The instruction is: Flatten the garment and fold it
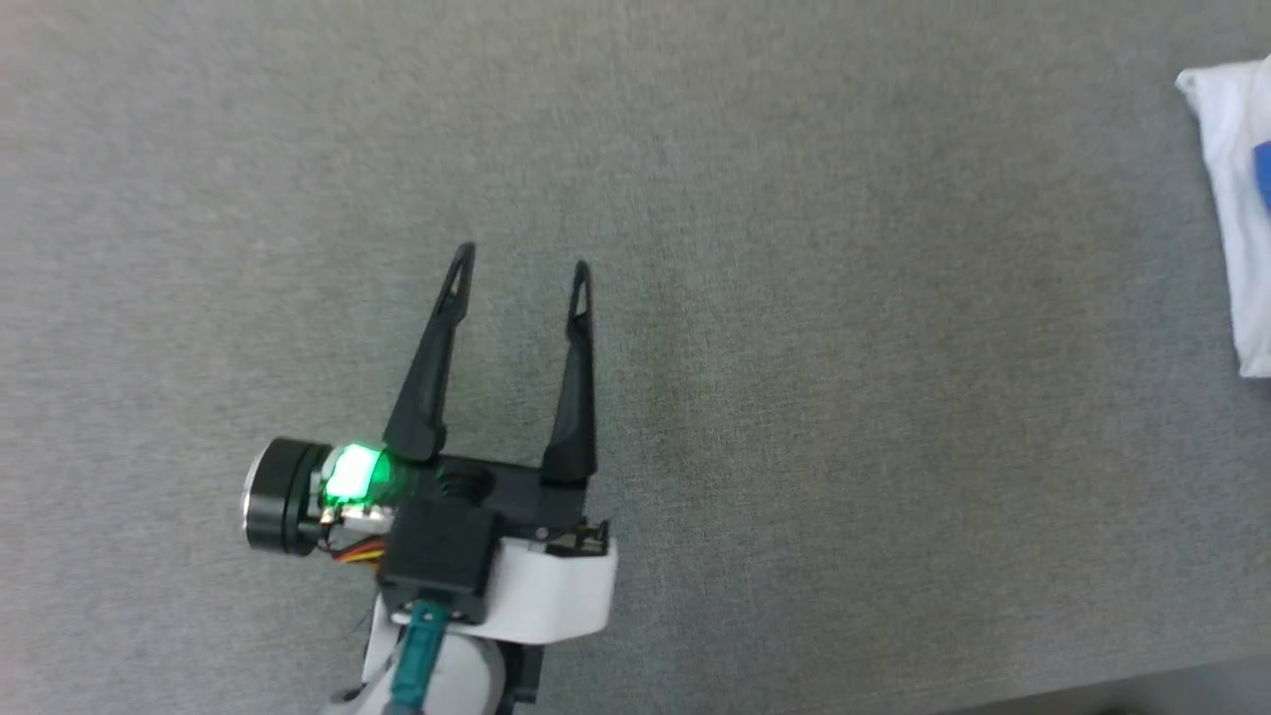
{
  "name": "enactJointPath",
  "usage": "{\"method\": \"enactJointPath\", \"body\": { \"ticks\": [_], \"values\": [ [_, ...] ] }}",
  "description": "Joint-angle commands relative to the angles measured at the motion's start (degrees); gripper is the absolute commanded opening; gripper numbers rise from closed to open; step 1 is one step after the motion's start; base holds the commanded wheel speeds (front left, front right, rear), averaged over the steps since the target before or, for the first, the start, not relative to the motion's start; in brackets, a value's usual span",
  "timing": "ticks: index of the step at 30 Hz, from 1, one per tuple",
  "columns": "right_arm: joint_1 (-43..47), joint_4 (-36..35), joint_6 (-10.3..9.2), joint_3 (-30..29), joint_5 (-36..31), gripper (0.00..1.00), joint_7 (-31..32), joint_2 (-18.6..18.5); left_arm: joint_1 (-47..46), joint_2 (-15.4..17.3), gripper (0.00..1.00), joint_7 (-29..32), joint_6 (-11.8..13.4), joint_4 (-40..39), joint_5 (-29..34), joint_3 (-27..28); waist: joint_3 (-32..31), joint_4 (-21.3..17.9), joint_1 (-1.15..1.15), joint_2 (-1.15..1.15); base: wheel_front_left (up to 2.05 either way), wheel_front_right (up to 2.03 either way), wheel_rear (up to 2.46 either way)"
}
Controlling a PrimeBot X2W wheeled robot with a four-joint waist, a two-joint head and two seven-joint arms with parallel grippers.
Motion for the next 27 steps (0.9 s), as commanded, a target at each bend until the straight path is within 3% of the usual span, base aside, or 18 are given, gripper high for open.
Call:
{"method": "enactJointPath", "body": {
  "ticks": [1,9,15,21,27],
  "values": [
    [1.7,-0.6,-0.13,-0.4,1.4,1.00,-1.8,0.8,1.2,0.2,1.00,-0.9,0.2,0.5,-1.3,0.7,-5.1,1.6,0.00,0.00,0.00,0.00,0.00],
    [9.8,-8.8,-0.13,-2.0,4.9,1.00,-9.8,2.9,5.0,0.6,1.00,-2.7,0.8,2.5,-5.0,3.1,-12.2,3.3,0.00,0.00,0.00,0.00,0.00],
    [16.2,-17.6,-0.13,-6.2,1.6,1.00,-13.5,6.3,8.1,1.2,1.00,-3.7,1.5,2.4,-7.7,6.1,-17.1,3.8,0.00,0.00,0.00,0.00,0.00],
    [23.4,-25.8,-0.13,-16.0,-6.0,1.00,-14.4,12.4,9.6,2.0,1.00,-3.9,2.4,3.4,-7.8,7.9,-20.8,5.1,0.00,0.00,0.00,0.00,0.00],
    [32.9,-35.9,-0.13,-29.6,-15.2,1.00,-13.3,22.4,10.7,1.9,1.00,-4.0,1.9,4.0,-8.5,8.1,-23.3,6.9,0.00,0.00,0.00,0.00,0.00]
  ]
}}
